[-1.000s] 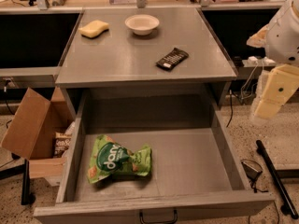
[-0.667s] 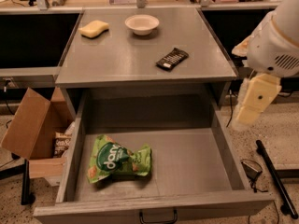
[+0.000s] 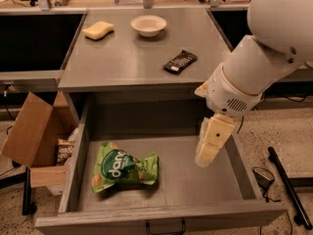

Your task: Pick green rice chip bag from top drawer and place on counter

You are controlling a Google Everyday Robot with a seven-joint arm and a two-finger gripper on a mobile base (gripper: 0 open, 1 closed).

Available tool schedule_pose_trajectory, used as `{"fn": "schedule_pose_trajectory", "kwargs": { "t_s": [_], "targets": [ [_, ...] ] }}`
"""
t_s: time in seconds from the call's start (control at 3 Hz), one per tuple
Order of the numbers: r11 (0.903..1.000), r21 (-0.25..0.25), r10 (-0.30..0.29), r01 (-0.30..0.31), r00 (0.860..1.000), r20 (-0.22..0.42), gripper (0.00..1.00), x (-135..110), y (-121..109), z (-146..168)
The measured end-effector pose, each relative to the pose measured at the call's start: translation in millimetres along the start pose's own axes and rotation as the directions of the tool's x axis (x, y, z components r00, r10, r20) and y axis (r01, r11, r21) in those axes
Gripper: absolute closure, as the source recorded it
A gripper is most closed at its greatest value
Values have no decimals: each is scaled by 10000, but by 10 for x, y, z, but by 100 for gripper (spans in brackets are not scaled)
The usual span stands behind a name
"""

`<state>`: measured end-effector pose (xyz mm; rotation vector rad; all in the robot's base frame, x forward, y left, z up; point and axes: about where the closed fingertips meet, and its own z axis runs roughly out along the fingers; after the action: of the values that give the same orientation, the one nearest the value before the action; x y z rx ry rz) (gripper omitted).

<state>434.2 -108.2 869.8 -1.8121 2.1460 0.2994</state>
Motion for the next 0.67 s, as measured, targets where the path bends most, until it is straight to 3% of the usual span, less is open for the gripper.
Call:
{"fn": "schedule_pose_trajectory", "kwargs": {
  "t_s": [0.33, 0.67],
  "targets": [
    [10000, 0, 0, 0, 10000, 0, 0, 0, 0, 0],
    [9995, -241, -221, 210, 9987, -454, 0, -5, 15, 386]
  ]
}}
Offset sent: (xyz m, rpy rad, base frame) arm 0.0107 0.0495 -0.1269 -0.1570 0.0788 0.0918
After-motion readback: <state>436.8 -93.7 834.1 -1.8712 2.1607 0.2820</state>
